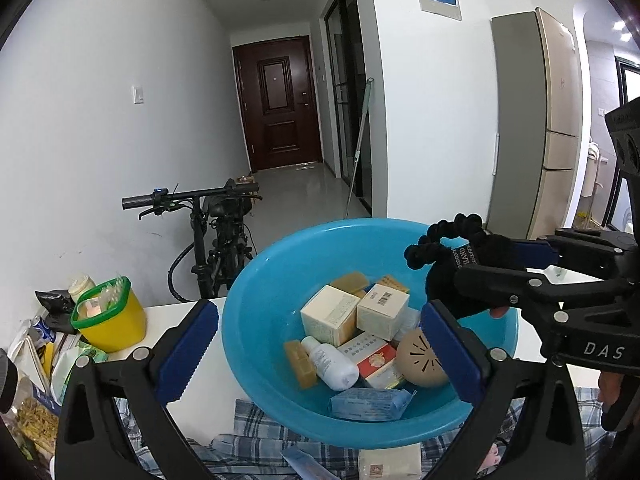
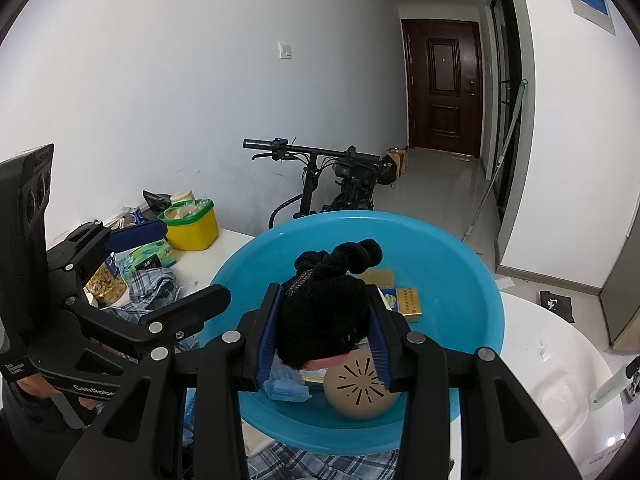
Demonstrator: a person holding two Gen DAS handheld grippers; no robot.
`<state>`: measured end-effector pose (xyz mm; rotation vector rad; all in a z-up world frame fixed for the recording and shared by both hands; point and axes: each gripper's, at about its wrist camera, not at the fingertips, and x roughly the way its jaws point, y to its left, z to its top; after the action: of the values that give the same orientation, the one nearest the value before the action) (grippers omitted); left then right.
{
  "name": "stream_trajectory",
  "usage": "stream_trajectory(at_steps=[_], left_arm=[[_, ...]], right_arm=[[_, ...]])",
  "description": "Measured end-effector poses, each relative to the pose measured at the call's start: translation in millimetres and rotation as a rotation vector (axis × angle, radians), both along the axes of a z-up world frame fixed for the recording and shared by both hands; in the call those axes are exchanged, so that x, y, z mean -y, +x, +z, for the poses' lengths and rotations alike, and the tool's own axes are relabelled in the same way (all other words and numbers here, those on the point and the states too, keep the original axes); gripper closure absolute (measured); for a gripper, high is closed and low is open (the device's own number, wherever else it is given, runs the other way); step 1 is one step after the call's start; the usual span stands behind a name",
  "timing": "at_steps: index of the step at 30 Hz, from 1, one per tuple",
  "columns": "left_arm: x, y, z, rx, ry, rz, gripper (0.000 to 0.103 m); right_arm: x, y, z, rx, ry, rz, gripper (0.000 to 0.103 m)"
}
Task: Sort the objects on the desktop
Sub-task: 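Lower the blue packet into the basin and open the left tool, then lower the black plush toy into the basin with the right tool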
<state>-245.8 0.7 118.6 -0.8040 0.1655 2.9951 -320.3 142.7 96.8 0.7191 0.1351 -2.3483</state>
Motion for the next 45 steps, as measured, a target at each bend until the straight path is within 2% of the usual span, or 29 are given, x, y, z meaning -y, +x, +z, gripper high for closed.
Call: stream_trajectory(at_steps=[14, 45], left_arm=[[10.4, -2.2, 1.9, 0.01, 0.017, 0.022, 0.0], [6.3, -2.5, -2.6, 0.009, 0.002, 0.013, 0.0]], right_arm=[[3.8, 0.4, 0.2, 0.005, 0.005, -0.003, 0.063], [7.0, 2.0, -0.5, -0.005, 0.011, 0.0, 0.063]])
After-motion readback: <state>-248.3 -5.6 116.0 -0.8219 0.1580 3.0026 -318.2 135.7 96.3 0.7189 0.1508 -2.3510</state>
